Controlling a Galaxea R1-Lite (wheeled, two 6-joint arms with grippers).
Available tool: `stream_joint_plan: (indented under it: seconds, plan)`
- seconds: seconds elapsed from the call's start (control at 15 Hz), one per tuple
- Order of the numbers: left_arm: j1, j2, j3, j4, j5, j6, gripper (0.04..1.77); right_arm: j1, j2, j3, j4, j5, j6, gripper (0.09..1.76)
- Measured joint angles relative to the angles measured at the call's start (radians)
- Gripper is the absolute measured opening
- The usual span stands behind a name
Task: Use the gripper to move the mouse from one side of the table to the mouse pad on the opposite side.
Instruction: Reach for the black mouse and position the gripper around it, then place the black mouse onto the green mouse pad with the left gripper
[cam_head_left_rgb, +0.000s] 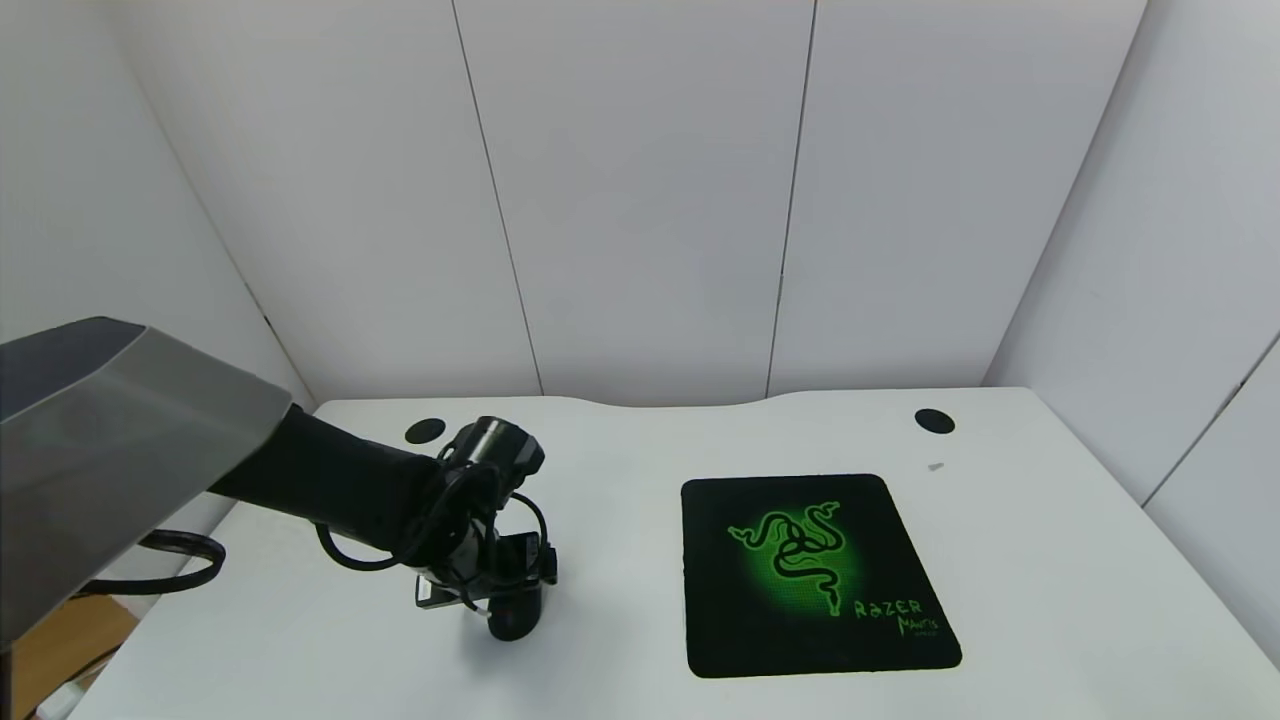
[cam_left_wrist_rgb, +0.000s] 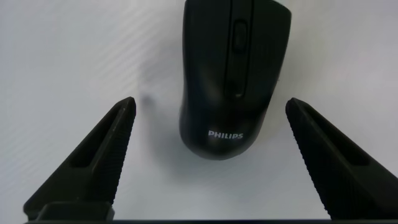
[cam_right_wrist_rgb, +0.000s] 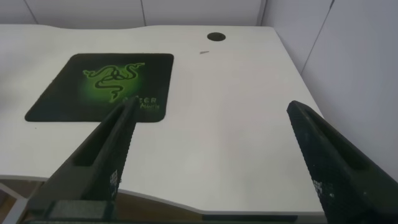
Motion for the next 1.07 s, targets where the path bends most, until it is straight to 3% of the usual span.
stream_joint_plan:
  seconds: [0.13, 0.33, 0.47, 1.07]
  plan:
    - [-0.002, 0.012, 0.004, -0.020, 0.012, -0.007, 1.72, 0.000, 0.000, 0.000, 0.000, 0.000, 0.000, 1.71]
    - [-0.003, 0.019, 0.004, -0.021, 0.010, -0.007, 1.21, 0.000, 0.000, 0.000, 0.000, 0.000, 0.000, 1.71]
    - [-0.003, 0.023, 0.004, -0.022, 0.010, -0.007, 0.98, 0.000, 0.000, 0.000, 0.000, 0.000, 0.000, 1.71]
    - [-0.003, 0.028, 0.000, -0.019, 0.013, -0.007, 0.91, 0.000, 0.000, 0.000, 0.000, 0.000, 0.000, 1.71]
